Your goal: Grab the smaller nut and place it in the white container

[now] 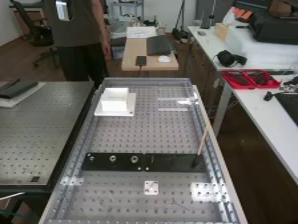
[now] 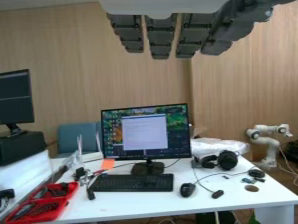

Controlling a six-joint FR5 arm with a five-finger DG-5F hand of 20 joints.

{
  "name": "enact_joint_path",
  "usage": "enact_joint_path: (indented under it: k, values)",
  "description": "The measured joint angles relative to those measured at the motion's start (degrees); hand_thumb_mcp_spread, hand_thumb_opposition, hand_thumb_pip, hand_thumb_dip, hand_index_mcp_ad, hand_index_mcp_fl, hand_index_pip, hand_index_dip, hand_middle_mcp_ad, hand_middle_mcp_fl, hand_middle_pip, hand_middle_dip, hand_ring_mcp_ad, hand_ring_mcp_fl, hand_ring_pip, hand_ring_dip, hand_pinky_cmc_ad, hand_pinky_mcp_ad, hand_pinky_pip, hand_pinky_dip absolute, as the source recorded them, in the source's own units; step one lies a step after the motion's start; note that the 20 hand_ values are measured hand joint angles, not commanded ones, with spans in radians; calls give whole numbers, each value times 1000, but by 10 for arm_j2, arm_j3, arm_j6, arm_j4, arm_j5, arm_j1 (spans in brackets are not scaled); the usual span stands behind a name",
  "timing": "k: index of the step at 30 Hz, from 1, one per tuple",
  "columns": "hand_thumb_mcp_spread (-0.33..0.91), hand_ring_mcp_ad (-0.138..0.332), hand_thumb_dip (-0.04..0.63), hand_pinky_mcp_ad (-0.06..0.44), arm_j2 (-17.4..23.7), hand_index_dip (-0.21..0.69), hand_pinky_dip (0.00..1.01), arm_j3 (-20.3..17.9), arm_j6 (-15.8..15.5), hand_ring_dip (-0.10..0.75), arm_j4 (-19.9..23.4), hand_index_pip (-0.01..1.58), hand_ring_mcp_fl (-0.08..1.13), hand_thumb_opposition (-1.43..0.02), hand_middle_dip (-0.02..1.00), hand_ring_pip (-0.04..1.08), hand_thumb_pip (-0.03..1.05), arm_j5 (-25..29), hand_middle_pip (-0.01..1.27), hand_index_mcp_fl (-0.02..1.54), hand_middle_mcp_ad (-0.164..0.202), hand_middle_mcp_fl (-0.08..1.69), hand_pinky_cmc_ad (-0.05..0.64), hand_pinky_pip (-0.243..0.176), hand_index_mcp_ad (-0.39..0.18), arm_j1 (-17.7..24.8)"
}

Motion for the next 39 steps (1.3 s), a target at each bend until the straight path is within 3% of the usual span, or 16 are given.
enact_joint_path:
  k: [3,5,6,9,11,14,18,20,25,33,39]
  values:
    - [2,51,2,31,4,12,21,-9,2,12,3,7,12,-19,28,12,28,-11,17,21,47,3,51,-10,24,-7]
    - [126,45,10,56,10,12,51,-14,1,12,3,3,12,-192,28,21,213,-20,30,21,51,0,65,-12,24,-13]
    - [162,63,10,70,12,12,75,-14,1,12,3,7,10,-255,28,24,257,-21,51,21,51,2,79,-17,24,-14]
    - [182,112,7,117,17,12,126,-14,-4,12,-1,23,5,-456,23,45,251,-30,87,12,49,5,162,-24,24,-19]
    - [208,152,3,152,18,16,154,-14,-6,12,-5,24,0,-543,33,44,265,-34,93,5,49,10,213,-45,21,-20]
    - [215,169,7,180,18,12,185,-14,-6,12,-5,52,0,-604,51,58,272,-35,108,7,56,12,265,-75,21,-20]
    - [218,202,10,195,20,12,213,-15,-10,12,-6,54,3,-646,51,56,290,-34,117,9,70,10,302,-91,21,-20]
    - [215,202,7,208,23,16,227,-20,-18,12,-9,54,3,-649,63,75,291,-34,126,5,87,12,295,-89,21,-21]
    - [218,201,10,215,30,16,237,-39,-21,12,-10,54,3,-681,65,73,302,-43,126,9,86,12,312,-105,23,-26]
    - [220,216,9,209,39,3,260,-84,-30,12,13,70,3,-695,75,75,311,-112,131,5,91,7,330,-105,21,-68]
    - [232,216,10,213,42,-30,262,-127,-24,12,53,72,16,-698,77,75,316,-148,129,5,91,3,328,-105,24,-91]
